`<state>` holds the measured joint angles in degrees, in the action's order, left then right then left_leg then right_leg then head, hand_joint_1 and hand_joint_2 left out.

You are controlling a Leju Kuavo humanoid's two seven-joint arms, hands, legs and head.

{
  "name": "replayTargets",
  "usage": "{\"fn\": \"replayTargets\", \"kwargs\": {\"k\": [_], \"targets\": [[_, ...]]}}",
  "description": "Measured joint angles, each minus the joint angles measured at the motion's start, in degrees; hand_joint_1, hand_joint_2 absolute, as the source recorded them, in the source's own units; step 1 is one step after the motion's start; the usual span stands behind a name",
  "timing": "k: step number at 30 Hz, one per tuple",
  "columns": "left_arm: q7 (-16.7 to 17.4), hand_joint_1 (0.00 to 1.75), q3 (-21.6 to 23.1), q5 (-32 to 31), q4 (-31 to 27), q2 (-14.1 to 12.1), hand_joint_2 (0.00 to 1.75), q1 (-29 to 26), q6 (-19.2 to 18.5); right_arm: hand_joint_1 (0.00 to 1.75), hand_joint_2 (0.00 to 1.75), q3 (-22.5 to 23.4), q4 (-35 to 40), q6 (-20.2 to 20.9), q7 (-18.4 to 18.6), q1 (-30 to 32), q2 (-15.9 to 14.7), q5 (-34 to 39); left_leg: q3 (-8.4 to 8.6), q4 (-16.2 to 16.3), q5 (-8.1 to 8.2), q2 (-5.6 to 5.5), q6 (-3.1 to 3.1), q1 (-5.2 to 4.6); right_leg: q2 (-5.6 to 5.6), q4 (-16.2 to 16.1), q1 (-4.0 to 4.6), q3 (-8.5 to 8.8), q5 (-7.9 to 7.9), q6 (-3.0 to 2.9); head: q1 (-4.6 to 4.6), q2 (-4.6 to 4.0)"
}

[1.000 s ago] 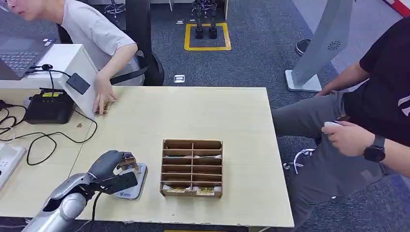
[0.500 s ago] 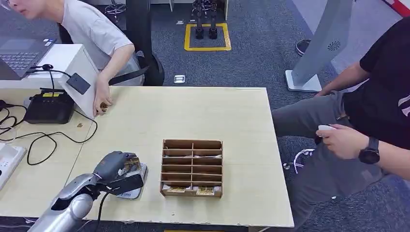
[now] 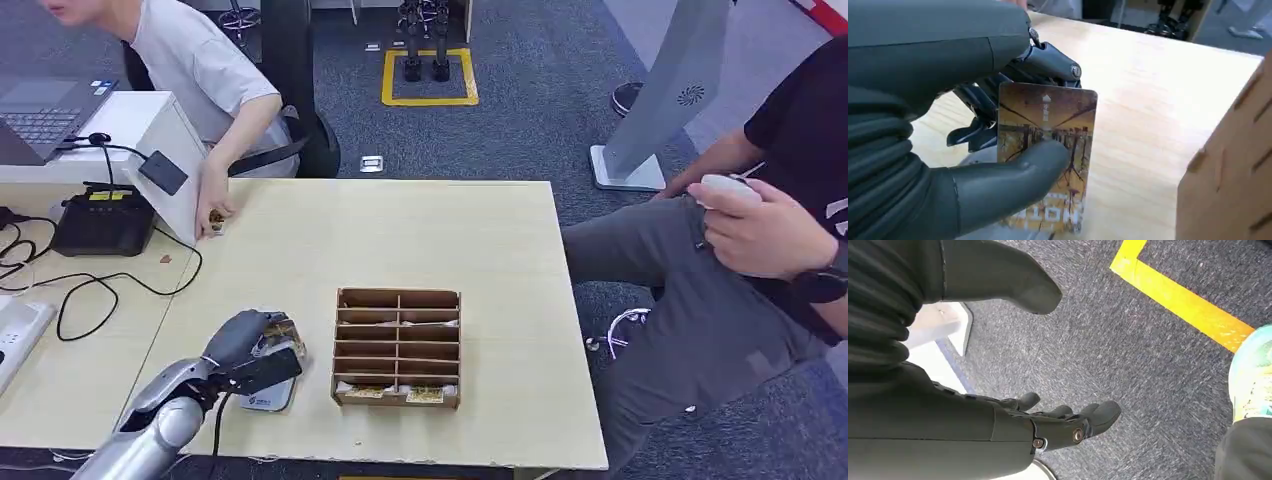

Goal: Pass the card to the sensor for recognition and then transmit it.

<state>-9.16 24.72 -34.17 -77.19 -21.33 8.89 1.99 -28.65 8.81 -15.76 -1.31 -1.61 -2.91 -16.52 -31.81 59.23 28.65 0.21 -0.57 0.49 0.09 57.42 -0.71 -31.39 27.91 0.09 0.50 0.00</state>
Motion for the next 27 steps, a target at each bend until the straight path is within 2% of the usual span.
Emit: {"fn": "replayTargets", "kwargs": {"k": [3, 7, 13, 14, 17, 20, 22, 25, 27], "targets": [[0.0, 1.75, -1.8, 2.4, -2.4, 0.4, 1.75, 1.8, 0.8, 0.0, 1.75, 0.0, 0.0, 0.0, -0.4, 0.0, 0.0, 0.1, -0.06, 0.0, -0.07, 0.0, -0.02, 0.0, -0.01, 0.0, 0.0, -0.06, -0.07, -0.04, -0.02, 0.02], [-0.7, 1.75, -5.9, 8.8, -5.7, 1.5, 1.75, 5.9, 2.5, 0.0, 1.75, 0.0, 0.0, -0.1, -0.3, 0.0, 0.0, 0.1, -0.08, 0.0, -0.11, 0.0, 0.04, 0.0, 0.0, 0.0, 0.01, -0.08, -0.12, -0.06, 0.0, 0.02], [-0.4, 1.75, -9.6, 8.5, -7.7, 1.9, 1.75, 11.8, 5.6, 0.0, 1.75, 0.0, 0.0, -0.4, -0.3, 0.2, 0.0, 0.1, -0.11, 0.0, -0.15, 0.0, 0.05, 0.03, 0.01, 0.0, 0.02, -0.14, -0.15, -0.06, -0.02, 0.0], [-0.1, 1.75, -9.8, 7.0, -7.7, 2.1, 1.75, 13.1, 6.7, 0.0, 1.75, 0.0, 0.0, -0.4, -0.3, 0.1, 0.0, 0.0, -0.17, 0.0, -0.21, -0.01, 0.06, 0.06, 0.0, 0.0, 0.04, -0.17, -0.16, -0.05, 0.0, 0.0], [0.4, 1.75, -9.8, -4.8, -6.3, 2.3, 1.75, 17.2, 15.7, 0.0, 1.75, 0.0, 0.0, -0.4, -0.2, -0.1, 0.0, -0.9, -0.22, 0.0, -0.23, -0.05, 0.06, 0.05, -0.02, 0.0, 0.04, -0.2, -0.2, -0.05, -0.04, 0.0], [1.1, 1.75, -9.8, -12.4, -3.3, 2.8, 1.75, 20.4, 20.9, 0.0, 1.75, -0.2, 0.1, -0.2, 0.1, -0.3, 0.0, -1.4, -0.22, 0.0, -0.25, -0.03, 0.08, 0.05, -0.01, 0.0, 0.04, -0.21, -0.23, -0.01, -0.02, 0.0], [1.7, 1.75, -9.8, -15.7, -1.1, 3.2, 1.75, 21.9, 22.5, 0.0, 1.75, -0.6, 0.2, 0.0, 0.2, -0.4, 0.0, -1.6, -0.22, 0.0, -0.26, -0.03, 0.08, 0.05, 0.01, 0.0, 0.04, -0.23, -0.24, -0.01, -0.02, 0.02], [3.5, 1.75, -8.5, -24.9, 4.4, 3.4, 1.75, 24.8, 25.0, 0.0, 1.75, -1.0, 0.4, 0.2, 0.2, -0.7, 0.0, -2.0, -0.23, 0.0, -0.29, -0.03, 0.07, 0.05, 0.01, 0.0, 0.04, -0.23, -0.26, -0.03, -0.02, 0.02], [3.8, 1.75, -7.9, -26.5, 6.8, 3.7, 1.75, 25.8, 25.4, 0.0, 1.75, -1.1, 0.5, 0.2, 0.2, -0.9, 0.0, -2.0, -0.23, 0.0, -0.29, -0.01, 0.07, 0.05, 0.03, 0.0, 0.04, -0.24, -0.27, -0.04, 0.0, 0.0]]}}
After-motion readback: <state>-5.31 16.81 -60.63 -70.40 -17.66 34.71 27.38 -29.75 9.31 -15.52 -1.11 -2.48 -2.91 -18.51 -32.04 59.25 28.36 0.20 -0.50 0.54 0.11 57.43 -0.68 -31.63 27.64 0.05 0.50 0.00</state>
